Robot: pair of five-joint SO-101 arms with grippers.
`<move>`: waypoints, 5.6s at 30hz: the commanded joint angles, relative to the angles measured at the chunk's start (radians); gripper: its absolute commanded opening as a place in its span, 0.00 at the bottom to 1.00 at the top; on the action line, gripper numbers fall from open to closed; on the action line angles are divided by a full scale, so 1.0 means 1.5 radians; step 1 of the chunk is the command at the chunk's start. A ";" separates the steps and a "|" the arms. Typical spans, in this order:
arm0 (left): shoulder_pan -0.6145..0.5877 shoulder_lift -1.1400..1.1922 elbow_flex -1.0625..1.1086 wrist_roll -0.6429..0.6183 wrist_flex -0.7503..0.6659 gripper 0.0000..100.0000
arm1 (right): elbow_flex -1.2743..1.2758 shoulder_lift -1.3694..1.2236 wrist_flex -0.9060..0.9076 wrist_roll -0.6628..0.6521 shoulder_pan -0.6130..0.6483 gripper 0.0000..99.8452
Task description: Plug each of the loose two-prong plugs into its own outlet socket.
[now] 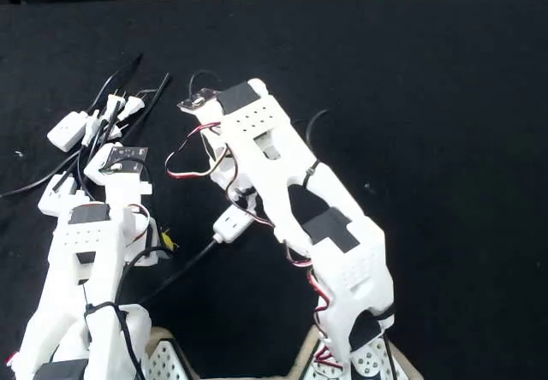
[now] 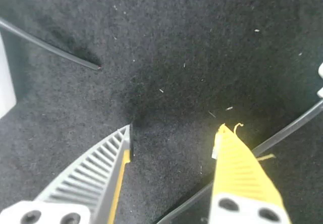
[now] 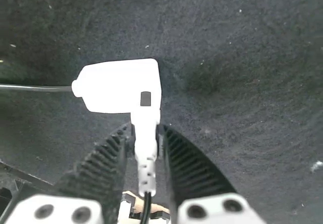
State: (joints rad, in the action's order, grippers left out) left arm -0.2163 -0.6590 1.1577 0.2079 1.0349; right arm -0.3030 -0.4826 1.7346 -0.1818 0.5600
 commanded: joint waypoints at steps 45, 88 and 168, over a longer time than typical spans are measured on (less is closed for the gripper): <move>-0.007 -0.014 -0.003 0.002 0.000 0.27 | 0.087 -0.018 -0.064 0.029 0.051 0.01; -0.007 -0.014 -0.003 0.002 -0.003 0.27 | 0.133 0.029 -0.206 -0.126 -0.078 0.01; -0.095 -0.014 -0.020 0.002 -0.006 0.27 | 0.712 0.610 -0.326 -0.617 0.111 0.27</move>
State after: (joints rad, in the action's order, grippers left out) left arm -0.3099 -0.6590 1.1577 0.2079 1.0349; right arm 0.8462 0.5132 1.2774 -1.1224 0.7288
